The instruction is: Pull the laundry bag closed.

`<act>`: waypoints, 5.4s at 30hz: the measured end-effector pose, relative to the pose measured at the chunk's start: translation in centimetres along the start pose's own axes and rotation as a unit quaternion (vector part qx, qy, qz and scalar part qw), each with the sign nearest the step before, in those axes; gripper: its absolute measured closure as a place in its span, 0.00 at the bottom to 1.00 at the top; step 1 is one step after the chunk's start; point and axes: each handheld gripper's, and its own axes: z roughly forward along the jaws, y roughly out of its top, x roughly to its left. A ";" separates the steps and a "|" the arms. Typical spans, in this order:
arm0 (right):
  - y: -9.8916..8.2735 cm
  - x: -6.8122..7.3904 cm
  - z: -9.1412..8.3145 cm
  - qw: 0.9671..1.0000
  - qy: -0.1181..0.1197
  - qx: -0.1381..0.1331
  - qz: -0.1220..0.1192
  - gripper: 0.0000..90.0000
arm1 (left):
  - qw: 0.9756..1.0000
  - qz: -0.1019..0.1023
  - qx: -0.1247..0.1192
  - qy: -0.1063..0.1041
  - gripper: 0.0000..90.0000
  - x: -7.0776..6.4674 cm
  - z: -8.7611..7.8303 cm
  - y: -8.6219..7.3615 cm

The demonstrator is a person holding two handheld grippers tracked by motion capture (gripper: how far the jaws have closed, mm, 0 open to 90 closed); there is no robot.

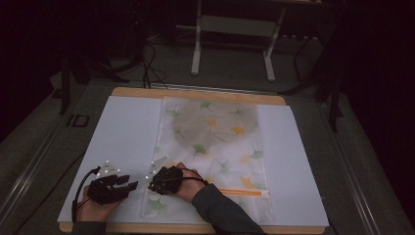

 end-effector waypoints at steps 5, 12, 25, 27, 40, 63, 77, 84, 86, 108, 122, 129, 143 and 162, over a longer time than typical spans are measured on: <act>-0.1 0.1 -0.1 1.000 -0.001 0.001 -0.002 0.93 | 1.000 0.001 0.002 -0.007 0.62 -0.5 -0.1 -0.2; -0.1 0.2 -0.3 1.000 -0.006 -0.003 -0.005 0.93 | 0.999 -0.011 0.001 -0.038 0.59 -1.5 -0.1 -0.3; -0.1 0.2 -0.7 1.000 -0.013 -0.008 -0.003 0.93 | 0.997 -0.002 0.027 -0.075 0.59 -3.0 1.6 0.3; 0.0 0.3 -0.8 1.000 -0.013 -0.007 -0.003 0.93 | 0.997 -0.002 0.035 -0.075 0.59 -3.1 2.0 0.4; -0.1 0.3 -1.9 1.000 -0.018 -0.013 -0.010 0.93 | 0.993 -0.002 0.054 -0.105 0.76 -3.2 3.5 1.1; -1.2 -0.2 -1.5 1.000 -0.008 -0.004 -0.009 0.94 | 0.993 0.001 0.049 -0.108 0.96 -2.9 3.2 1.0; -2.1 -0.3 -1.4 1.000 -0.015 0.009 -0.012 0.94 | 0.993 -0.004 0.040 -0.111 0.97 -2.8 3.0 1.0; -2.6 -0.4 -1.6 1.000 -0.018 0.019 -0.012 0.94 | 0.993 -0.007 0.034 -0.114 0.96 -2.6 2.8 0.9; -2.7 -0.4 -1.7 0.999 -0.021 0.021 -0.012 0.94 | 0.992 -0.010 0.032 -0.120 0.96 -2.4 2.7 0.9; -3.7 -0.3 -2.7 0.999 -0.030 0.043 -0.010 0.95 | 0.992 -0.004 0.029 -0.121 0.97 -2.3 2.5 0.7; -4.7 -0.3 -3.7 0.998 -0.039 0.047 -0.010 1.00 | 0.992 0.000 0.025 -0.122 0.97 -2.4 2.4 0.8; -4.6 -0.3 -3.7 0.998 -0.039 0.051 -0.012 1.00 | 0.992 0.000 0.025 -0.120 0.97 -2.4 2.3 0.8; -4.2 -0.7 -3.4 0.998 -0.025 0.062 -0.012 0.98 | 0.992 -0.001 0.023 -0.122 0.97 -2.5 2.3 0.8; -4.1 -0.3 -3.9 0.995 -0.039 0.087 -0.035 1.00 | 0.992 -0.001 0.026 -0.124 0.98 -2.4 2.3 0.8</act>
